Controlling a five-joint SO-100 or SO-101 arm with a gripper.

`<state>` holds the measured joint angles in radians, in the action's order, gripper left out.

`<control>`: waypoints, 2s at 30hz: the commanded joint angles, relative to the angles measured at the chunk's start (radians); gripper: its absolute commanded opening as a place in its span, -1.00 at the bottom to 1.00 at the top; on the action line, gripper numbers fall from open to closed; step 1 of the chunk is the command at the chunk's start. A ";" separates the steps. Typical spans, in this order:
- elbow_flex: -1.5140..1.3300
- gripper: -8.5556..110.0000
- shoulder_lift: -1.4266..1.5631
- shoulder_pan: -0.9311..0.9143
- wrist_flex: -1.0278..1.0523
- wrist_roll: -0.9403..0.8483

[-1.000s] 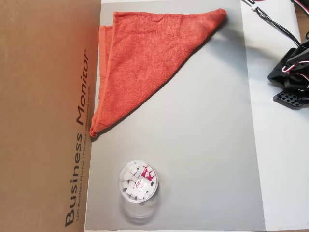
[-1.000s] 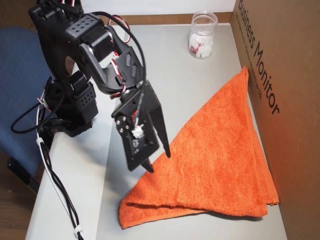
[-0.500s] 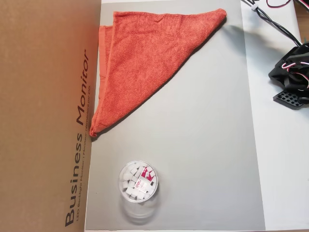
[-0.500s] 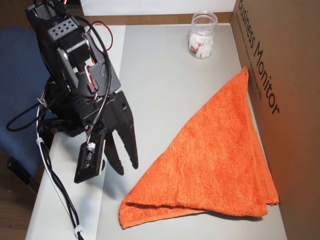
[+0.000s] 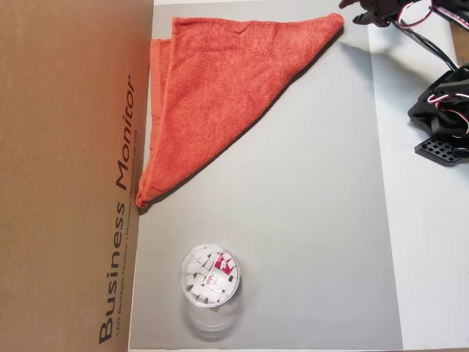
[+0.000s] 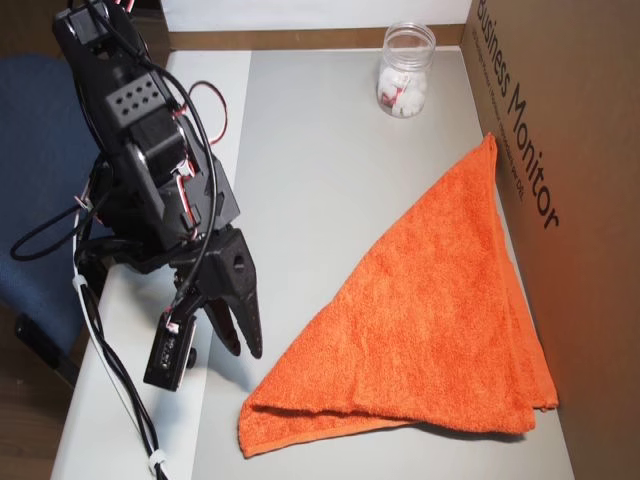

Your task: Fold the blanket.

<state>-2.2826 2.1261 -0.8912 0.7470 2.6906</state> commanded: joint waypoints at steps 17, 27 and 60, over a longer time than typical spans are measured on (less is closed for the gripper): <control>-0.316 -0.60 0.018 0.006 -0.469 -0.153; -0.328 -0.60 -0.149 0.000 -0.730 -0.290; -0.445 -0.60 -0.259 0.069 -0.937 -0.414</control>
<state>-2.7857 1.8899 -0.8191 -0.1749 2.2780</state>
